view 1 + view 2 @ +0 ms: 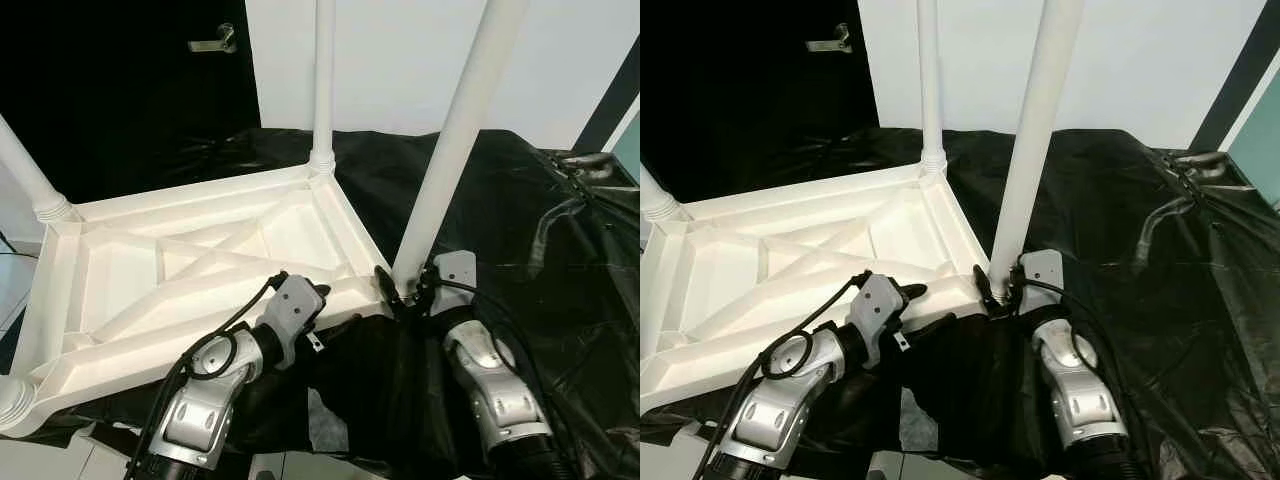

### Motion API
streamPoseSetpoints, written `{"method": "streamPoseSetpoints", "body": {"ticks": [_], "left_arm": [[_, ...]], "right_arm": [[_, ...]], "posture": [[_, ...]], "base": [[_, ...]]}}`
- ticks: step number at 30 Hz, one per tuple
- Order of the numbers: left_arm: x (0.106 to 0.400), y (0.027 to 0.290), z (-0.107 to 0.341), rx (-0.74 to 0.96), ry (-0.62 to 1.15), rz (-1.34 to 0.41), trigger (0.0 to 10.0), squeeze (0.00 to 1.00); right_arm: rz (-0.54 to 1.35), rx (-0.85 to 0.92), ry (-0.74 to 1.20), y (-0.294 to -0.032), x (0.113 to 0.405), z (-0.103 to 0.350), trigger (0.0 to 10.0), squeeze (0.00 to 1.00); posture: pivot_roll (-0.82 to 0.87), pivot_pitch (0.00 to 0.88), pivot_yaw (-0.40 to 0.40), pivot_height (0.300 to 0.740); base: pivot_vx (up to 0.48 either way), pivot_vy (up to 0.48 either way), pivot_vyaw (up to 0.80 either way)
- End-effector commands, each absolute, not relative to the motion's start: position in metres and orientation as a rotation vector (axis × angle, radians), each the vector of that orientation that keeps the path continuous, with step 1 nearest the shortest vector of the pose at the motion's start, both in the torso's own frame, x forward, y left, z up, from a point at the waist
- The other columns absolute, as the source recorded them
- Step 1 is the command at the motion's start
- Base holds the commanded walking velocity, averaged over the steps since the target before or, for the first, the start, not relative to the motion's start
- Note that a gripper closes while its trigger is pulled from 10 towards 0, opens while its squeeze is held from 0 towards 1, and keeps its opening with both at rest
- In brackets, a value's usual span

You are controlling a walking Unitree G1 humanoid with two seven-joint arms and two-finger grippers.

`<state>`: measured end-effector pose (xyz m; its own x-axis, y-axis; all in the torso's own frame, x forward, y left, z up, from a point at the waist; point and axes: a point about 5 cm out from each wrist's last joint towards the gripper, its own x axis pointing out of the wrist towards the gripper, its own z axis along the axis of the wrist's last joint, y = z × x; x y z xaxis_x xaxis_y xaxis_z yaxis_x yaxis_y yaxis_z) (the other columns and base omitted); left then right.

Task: Building children table

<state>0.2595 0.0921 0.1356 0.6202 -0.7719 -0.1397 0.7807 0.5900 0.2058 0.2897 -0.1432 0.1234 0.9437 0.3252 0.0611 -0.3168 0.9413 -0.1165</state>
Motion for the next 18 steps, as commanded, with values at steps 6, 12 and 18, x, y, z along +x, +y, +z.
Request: {"method": "streamPoseSetpoints", "body": {"ticks": [6,12,18], "left_arm": [[0.261,0.095,0.14,0.264,0.01,-0.85,10.0,0.0],[0.261,0.094,0.14,0.273,0.011,-0.866,10.0,0.0],[0.26,0.093,0.141,0.268,0.006,-0.866,10.0,0.0]], "right_arm": [[0.44,-0.128,-0.074,-0.157,0.295,0.125,10.0,0.0],[0.642,-0.23,-0.026,-0.157,0.312,0.124,10.0,0.0],[0.738,-0.283,-0.01,-0.148,0.32,0.124,0.0,0.0]], "posture": [[0.06,0.0,0.002,0.74],[0.08,0.0,-0.013,0.74],[0.09,0.0,-0.023,0.74]], "base": [[0.0,0.0,0.0],[0.0,0.0,0.0],[0.0,0.0,0.0]]}}
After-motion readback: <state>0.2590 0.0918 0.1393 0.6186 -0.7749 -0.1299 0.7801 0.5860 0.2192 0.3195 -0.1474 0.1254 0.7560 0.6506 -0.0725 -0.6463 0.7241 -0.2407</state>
